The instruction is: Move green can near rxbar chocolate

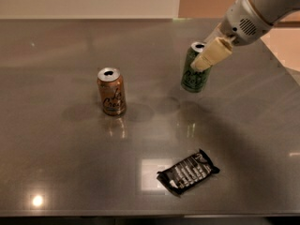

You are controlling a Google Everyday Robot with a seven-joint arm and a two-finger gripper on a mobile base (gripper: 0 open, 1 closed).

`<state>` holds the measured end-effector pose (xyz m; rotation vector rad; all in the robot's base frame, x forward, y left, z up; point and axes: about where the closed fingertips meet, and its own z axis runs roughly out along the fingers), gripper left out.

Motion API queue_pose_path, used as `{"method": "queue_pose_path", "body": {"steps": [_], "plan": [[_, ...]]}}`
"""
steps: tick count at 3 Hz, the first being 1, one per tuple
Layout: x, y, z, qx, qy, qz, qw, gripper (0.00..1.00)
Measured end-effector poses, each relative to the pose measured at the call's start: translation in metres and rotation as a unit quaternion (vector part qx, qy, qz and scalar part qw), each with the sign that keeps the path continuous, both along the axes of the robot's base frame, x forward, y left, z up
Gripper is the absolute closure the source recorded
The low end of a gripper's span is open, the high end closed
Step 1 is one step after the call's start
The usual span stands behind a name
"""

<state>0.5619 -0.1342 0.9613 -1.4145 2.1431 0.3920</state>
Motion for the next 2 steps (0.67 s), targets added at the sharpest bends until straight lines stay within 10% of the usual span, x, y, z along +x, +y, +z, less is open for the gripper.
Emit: {"method": "queue_pose_path", "body": {"steps": [2], "plan": [[-0.075, -0.002, -0.006, -0.017, 0.024, 0.019, 0.9994, 1.0]]}}
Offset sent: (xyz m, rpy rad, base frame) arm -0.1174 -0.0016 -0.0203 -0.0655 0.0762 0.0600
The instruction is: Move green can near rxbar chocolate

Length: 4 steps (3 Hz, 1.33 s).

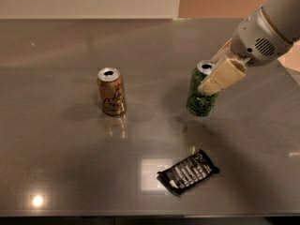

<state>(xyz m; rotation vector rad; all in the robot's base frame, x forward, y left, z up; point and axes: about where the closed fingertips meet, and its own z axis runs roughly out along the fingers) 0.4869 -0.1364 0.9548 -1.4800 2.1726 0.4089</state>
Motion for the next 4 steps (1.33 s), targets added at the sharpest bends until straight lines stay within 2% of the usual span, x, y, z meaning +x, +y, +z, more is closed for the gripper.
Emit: {"method": "queue_pose_path", "body": {"steps": [1, 2, 3, 4], "plan": [[-0.024, 0.008, -0.013, -0.012, 0.005, 0.013, 0.9998, 1.0], [-0.037, 0.015, -0.028, -0.022, 0.009, 0.024, 0.9994, 1.0], [-0.045, 0.019, -0.041, -0.033, 0.014, 0.032, 0.9988, 0.82], [-0.048, 0.021, -0.048, -0.038, 0.016, 0.037, 0.9985, 0.72]]}}
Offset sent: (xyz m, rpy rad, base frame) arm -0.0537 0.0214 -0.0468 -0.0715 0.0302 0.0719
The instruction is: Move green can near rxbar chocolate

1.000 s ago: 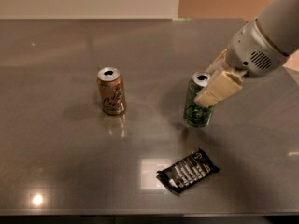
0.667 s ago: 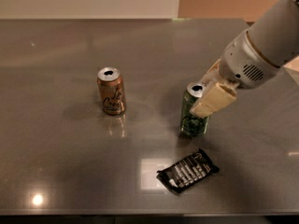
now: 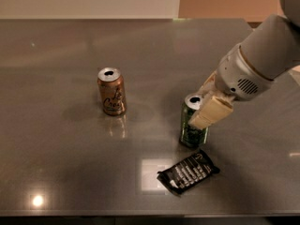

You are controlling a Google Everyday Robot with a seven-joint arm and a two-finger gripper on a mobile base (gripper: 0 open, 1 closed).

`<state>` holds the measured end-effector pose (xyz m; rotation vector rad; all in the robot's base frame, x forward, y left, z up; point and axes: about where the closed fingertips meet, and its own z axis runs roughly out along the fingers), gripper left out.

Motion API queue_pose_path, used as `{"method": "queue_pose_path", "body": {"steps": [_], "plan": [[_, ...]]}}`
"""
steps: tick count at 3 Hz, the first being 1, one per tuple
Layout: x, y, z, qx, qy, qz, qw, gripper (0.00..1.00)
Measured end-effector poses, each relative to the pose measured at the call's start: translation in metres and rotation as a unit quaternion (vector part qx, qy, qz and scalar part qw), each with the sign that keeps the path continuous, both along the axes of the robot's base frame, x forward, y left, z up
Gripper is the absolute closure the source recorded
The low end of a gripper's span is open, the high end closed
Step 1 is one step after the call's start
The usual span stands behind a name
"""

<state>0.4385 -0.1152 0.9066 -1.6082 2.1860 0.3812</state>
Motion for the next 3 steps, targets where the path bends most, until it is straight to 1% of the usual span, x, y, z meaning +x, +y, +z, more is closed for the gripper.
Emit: {"method": "queue_pose_path", "body": {"steps": [1, 2, 3], "plan": [[-0.001, 0.0006, -0.0018, -0.001, 0.001, 0.001, 1.0, 0.71], [0.0022, 0.0004, 0.0036, 0.003, -0.001, -0.001, 1.0, 0.51], [0.0025, 0.0009, 0.0041, 0.003, -0.001, -0.001, 1.0, 0.27]]}}
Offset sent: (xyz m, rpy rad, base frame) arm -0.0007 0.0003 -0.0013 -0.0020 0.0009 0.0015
